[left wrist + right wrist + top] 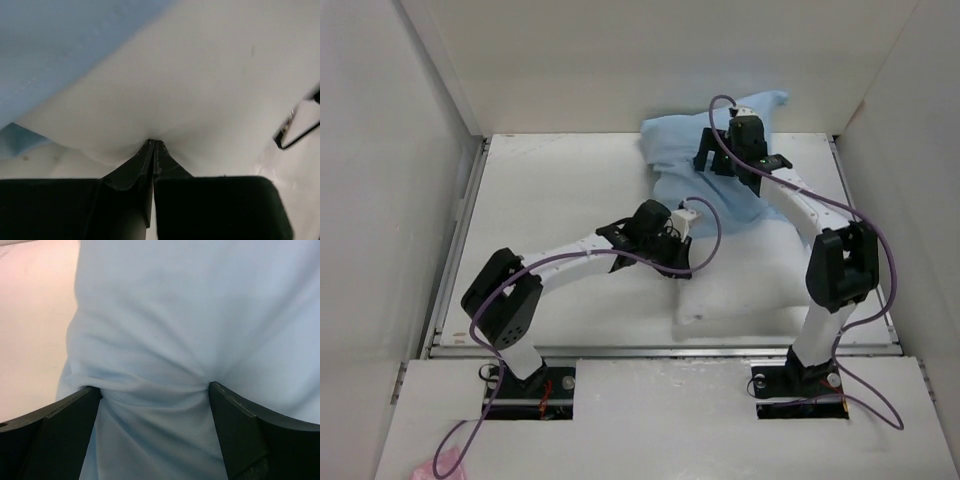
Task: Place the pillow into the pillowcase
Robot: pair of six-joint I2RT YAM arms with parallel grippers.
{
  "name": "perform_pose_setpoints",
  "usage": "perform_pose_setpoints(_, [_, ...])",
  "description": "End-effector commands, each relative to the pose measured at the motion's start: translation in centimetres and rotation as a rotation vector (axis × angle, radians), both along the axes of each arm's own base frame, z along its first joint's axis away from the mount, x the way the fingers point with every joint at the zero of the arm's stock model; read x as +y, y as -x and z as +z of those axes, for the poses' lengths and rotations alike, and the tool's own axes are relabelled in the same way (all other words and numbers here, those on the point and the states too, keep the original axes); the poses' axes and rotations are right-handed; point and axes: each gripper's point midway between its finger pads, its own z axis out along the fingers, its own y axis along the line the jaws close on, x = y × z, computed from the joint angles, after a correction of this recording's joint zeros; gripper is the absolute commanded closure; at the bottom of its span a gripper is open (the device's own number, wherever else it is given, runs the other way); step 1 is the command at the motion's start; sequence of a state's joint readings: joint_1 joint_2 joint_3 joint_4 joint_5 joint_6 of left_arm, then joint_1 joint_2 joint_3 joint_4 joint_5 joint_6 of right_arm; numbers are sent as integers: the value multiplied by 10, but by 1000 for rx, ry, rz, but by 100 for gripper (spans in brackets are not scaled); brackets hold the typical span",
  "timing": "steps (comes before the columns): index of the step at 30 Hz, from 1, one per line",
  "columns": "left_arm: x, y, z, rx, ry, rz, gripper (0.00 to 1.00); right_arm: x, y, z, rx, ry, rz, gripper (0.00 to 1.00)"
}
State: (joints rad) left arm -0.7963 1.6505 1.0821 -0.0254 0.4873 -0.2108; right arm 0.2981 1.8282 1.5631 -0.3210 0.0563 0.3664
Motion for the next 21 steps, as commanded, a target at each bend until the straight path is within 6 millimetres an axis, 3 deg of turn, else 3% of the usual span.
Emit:
perform_pose_setpoints(1, [2,24,10,27,-31,-99,100,54,1,42,-143,-40,175,6])
perform_pose_setpoints(3, [-2,28,31,-4,30,-134,100,34,6,42,-145,18,94,6])
perform_pose_setpoints(4, [-1,26,34,-19,29,-122,100,22,13,60,-177,31,54,6])
perform_pose_setpoints(7, [15,5,45,-60,-1,-13,93,-17,32,67,-171,107,-105,5])
perform_pose_setpoints(8, [22,1,45,-52,-16,27,88,-29,47,81,-179,121,-134,3])
perform_pose_setpoints(10, [38,-14,45,-69,-38,116,65,-44,66,83,-160,137,-182,2])
perform_pose_setpoints(11, [50,-18,43,-67,-46,158,57,-48,81,99,-186,130,-186,0])
perform_pose_setpoints(13, [60,-20,38,-64,-61,195,40,-58,102,96,-151,133,-206,0])
perform_pose_setpoints(14, [66,-19,34,-42,-65,219,37,-59,113,88,-125,130,-199,0])
perform_pose_setpoints(16, [67,-22,30,-37,-48,242,27,-64,142,93,-105,112,-186,0])
perform_pose_setpoints(17, [67,-22,27,-36,-49,242,0,-60,154,84,-70,103,-146,0])
perform_pose_setpoints(19, [67,-17,12,4,-65,236,0,-59,180,82,-40,90,-98,0])
perform_pose_setpoints(21, [61,-18,3,11,-52,220,0,-42,202,70,3,71,-3,0])
